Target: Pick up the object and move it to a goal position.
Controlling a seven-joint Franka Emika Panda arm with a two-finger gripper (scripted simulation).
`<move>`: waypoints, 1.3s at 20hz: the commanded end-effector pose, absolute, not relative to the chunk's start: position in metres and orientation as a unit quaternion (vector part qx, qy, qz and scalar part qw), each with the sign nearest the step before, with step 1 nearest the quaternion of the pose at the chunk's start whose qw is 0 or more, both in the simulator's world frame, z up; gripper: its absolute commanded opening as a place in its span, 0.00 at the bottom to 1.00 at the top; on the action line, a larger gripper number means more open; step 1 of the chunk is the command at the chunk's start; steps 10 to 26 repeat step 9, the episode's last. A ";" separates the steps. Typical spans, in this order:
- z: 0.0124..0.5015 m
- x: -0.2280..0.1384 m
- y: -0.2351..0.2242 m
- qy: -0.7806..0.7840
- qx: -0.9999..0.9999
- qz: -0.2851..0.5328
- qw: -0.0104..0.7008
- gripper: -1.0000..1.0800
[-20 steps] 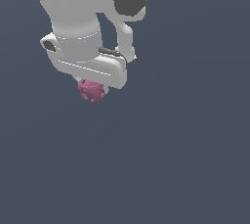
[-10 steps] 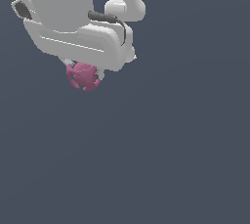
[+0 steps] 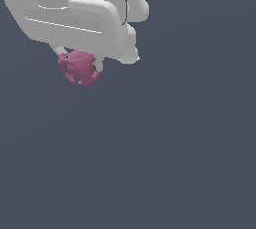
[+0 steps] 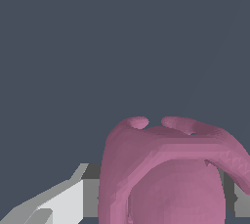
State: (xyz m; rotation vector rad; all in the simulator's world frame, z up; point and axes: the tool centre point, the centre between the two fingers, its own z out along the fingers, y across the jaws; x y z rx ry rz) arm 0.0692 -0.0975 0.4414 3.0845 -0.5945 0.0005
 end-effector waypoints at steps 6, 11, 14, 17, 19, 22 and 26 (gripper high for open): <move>0.451 0.072 -0.098 -0.189 0.982 0.000 0.000 0.00; 0.452 0.073 -0.098 -0.189 0.982 0.000 0.000 0.00; 0.452 0.073 -0.098 -0.189 0.982 0.000 0.000 0.00; 0.452 0.073 -0.098 -0.189 0.982 0.000 0.000 0.00; 0.452 0.073 -0.098 -0.189 0.982 0.000 0.000 0.00; 0.452 0.073 -0.098 -0.189 0.982 0.000 0.000 0.00; 0.452 0.073 -0.098 -0.189 0.982 0.000 0.000 0.00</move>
